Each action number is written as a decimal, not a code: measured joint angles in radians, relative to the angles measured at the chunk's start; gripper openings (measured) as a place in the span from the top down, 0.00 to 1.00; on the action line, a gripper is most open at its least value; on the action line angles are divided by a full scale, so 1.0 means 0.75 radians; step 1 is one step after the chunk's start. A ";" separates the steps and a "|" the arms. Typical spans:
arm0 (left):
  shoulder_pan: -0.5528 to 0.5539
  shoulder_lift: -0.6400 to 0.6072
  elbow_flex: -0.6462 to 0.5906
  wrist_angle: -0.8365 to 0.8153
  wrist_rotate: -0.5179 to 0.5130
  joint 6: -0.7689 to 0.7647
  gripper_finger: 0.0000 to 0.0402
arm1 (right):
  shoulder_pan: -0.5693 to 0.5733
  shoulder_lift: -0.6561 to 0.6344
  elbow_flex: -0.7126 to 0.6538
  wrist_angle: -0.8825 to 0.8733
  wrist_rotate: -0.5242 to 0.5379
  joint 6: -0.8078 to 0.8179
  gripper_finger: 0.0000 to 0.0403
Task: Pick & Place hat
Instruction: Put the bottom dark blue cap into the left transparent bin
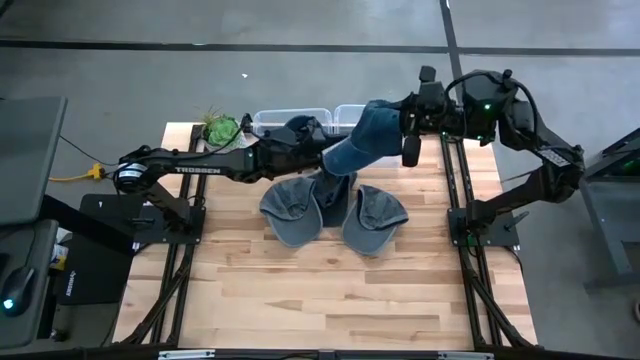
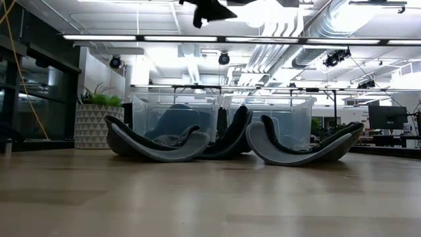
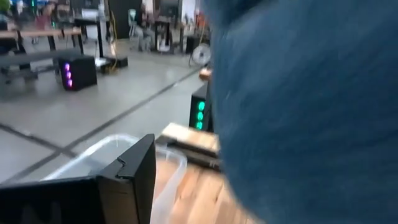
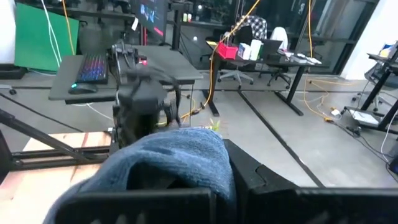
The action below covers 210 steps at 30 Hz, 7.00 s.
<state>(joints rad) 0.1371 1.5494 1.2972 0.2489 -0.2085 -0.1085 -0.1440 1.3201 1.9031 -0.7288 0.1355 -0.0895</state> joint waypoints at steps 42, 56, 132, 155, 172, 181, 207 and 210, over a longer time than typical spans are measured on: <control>0.000 -0.002 0.094 0.014 0.160 -0.070 1.00 | -0.001 0.003 -0.004 -0.143 0.077 0.089 1.00; -0.001 -0.003 0.094 0.016 0.159 -0.072 1.00 | -0.001 -0.016 -0.005 -0.079 0.070 0.058 0.75; 0.700 0.380 1.220 -2.427 0.337 0.467 1.00 | 0.001 -0.076 -0.485 -0.644 0.003 0.357 0.45; 0.716 0.381 1.182 -2.427 0.260 0.438 1.00 | 0.002 -0.084 -0.563 -0.526 -0.051 0.364 0.45; 0.716 0.371 1.009 -2.425 0.336 0.322 1.00 | 0.002 -0.084 -0.563 -0.468 -0.040 0.368 0.45; 0.716 0.364 0.845 -2.426 0.334 0.413 1.00 | 0.002 -0.084 -0.563 -0.433 -0.040 0.365 0.45; 0.696 0.447 0.816 -2.425 0.085 0.524 1.00 | -0.001 0.016 -0.730 0.248 0.040 0.014 0.45; 0.696 0.446 0.816 -2.426 0.086 0.524 1.00 | -0.013 0.076 -0.871 0.571 0.064 -0.123 0.45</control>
<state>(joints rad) 0.6588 1.8835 1.9091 -1.5705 -0.1440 0.2844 -0.1539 1.3772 1.2496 -0.3003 0.1833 -0.1821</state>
